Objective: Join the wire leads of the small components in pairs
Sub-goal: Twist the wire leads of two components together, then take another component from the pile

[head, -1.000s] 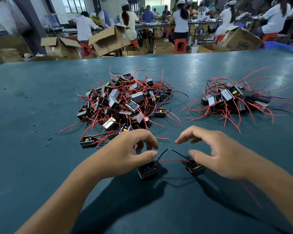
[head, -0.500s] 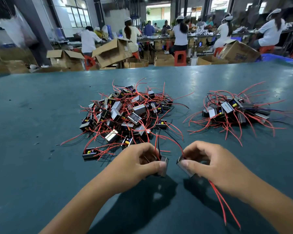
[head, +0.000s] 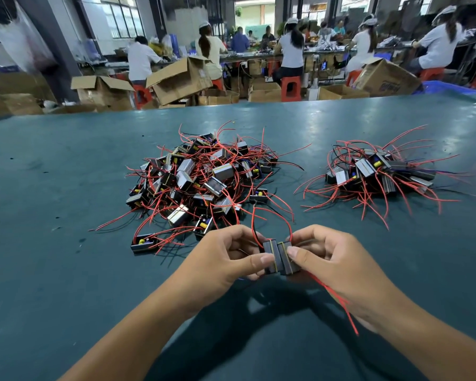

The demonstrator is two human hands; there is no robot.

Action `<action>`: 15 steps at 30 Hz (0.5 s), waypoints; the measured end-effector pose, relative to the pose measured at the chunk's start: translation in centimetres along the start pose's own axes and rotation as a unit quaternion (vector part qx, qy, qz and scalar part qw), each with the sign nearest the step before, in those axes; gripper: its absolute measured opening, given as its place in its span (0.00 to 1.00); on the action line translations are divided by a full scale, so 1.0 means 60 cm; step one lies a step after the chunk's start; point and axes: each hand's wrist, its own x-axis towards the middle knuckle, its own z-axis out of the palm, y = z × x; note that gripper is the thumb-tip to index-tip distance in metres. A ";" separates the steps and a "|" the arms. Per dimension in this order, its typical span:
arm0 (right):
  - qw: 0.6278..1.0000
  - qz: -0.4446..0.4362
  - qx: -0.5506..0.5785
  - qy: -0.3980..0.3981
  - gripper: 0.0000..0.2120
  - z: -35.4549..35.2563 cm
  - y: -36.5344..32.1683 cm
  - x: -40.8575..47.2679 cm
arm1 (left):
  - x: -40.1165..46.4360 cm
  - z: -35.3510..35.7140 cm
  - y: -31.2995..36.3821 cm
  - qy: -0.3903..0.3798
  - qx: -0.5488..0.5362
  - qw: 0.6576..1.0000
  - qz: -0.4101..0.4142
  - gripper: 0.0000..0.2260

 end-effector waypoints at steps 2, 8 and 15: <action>0.999 -0.005 -0.028 -0.027 0.06 -0.006 -0.005 -0.002 | 0.002 0.002 -0.006 0.007 -0.010 1.000 0.005 0.18; 0.962 -0.080 -0.233 -0.122 0.21 -0.007 -0.018 -0.019 | 0.002 0.019 -0.016 -0.002 0.012 1.000 0.015 0.23; 0.955 -0.115 -0.267 -0.060 0.19 -0.021 -0.030 -0.013 | 0.003 0.017 -0.011 -0.040 0.003 0.999 0.024 0.24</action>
